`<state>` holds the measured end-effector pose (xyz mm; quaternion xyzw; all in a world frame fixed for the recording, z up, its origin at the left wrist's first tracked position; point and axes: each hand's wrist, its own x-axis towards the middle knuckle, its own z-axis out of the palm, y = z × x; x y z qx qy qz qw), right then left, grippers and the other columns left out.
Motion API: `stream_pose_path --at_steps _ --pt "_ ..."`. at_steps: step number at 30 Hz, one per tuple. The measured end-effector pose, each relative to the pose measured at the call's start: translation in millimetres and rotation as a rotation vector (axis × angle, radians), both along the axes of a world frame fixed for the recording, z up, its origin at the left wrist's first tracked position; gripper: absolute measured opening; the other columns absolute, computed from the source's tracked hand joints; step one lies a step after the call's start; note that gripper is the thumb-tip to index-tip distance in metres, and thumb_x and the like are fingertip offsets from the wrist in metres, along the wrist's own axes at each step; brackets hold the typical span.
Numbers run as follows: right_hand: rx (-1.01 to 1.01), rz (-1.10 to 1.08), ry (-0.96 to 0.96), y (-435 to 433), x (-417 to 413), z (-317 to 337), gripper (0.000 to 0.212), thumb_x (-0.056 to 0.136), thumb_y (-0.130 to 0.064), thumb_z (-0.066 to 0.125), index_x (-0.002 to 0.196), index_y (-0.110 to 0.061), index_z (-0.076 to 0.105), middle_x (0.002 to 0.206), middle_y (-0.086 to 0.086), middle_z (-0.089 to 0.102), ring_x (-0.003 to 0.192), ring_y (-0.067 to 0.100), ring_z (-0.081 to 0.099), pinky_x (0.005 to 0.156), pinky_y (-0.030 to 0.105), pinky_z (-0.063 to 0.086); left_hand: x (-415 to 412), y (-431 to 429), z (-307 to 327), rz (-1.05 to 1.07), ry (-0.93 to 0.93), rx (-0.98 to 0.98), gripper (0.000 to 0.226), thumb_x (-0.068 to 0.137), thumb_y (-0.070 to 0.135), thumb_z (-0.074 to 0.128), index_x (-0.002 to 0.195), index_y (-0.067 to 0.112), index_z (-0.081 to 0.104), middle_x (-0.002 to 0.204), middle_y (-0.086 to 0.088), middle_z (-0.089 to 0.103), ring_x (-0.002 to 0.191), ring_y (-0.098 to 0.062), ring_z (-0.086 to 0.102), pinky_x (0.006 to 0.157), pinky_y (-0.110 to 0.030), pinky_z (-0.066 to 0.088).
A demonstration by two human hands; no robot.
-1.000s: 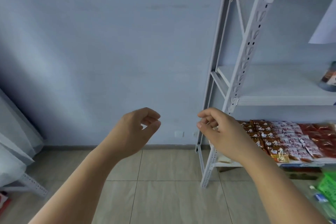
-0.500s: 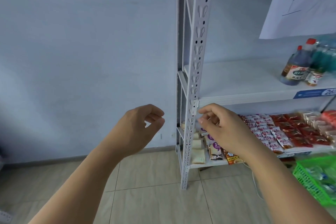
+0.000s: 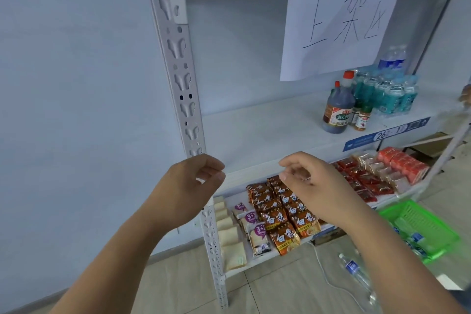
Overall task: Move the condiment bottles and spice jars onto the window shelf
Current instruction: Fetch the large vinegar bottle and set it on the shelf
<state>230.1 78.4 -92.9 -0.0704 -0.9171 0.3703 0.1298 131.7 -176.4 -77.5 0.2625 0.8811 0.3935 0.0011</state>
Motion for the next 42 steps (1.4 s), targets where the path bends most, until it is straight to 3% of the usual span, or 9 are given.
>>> stream_pose_path --at_steps 9,17,26,30,37,42 --pt "0.007 0.022 -0.036 112.0 -30.3 2.7 0.024 0.1 -0.04 0.058 0.123 -0.036 0.059 0.107 -0.019 0.065 0.1 -0.002 0.06 0.079 0.016 0.047 -24.2 108.0 -1.9 0.034 0.009 -0.013 0.011 0.098 0.032 0.064 0.107 0.034 0.07 0.096 0.019 0.072 0.092 0.018 0.06 0.069 0.005 0.041" --pt "0.032 0.051 -0.067 210.4 -45.5 -2.6 0.023 0.099 -0.04 0.059 0.122 -0.037 0.059 0.104 -0.02 0.065 0.097 -0.004 0.06 0.08 0.02 0.048 -24.9 208.2 -19.8 0.056 -0.005 -0.016 0.01 0.098 0.036 0.063 0.106 0.038 0.069 0.099 0.022 0.071 0.094 0.008 0.066 0.072 -0.002 0.045" --pt "0.023 0.025 -0.029 265.3 -79.8 -1.8 0.02 0.099 -0.039 0.06 0.119 -0.039 0.06 0.106 -0.021 0.063 0.1 -0.004 0.059 0.08 0.022 0.049 -63.6 249.1 -13.8 0.048 -0.012 -0.012 0.01 0.098 0.036 0.063 0.106 0.038 0.069 0.099 0.023 0.072 0.095 0.013 0.064 0.072 -0.001 0.044" --pt "0.016 -0.013 0.002 287.8 -95.7 2.2 0.023 0.1 -0.038 0.059 0.122 -0.034 0.062 0.108 -0.021 0.063 0.087 -0.004 0.058 0.076 0.021 0.046 -80.7 267.0 -10.5 0.028 -0.015 -0.005 0.01 0.098 0.038 0.063 0.106 0.039 0.069 0.099 0.024 0.072 0.095 0.011 0.064 0.076 -0.005 0.045" --pt "-0.053 -0.062 0.091 338.5 -122.2 1.4 0.019 0.099 -0.035 0.061 0.117 -0.031 0.064 0.102 -0.018 0.064 0.086 0.01 0.064 0.073 0.025 0.048 -80.6 304.3 -24.4 -0.038 -0.037 -0.063 0.009 0.099 0.037 0.062 0.104 0.043 0.065 0.098 0.024 0.071 0.097 0.013 0.063 0.074 -0.004 0.049" --pt "-0.095 -0.08 0.129 381.5 -154.1 1.2 0.015 0.098 -0.031 0.062 0.113 -0.032 0.066 0.099 -0.014 0.067 0.09 0.016 0.068 0.076 0.032 0.053 -83.3 333.7 -23.3 0.033 -0.028 -0.053 0.008 0.099 0.039 0.062 0.105 0.044 0.064 0.099 0.024 0.071 0.097 0.013 0.062 0.074 -0.004 0.048"
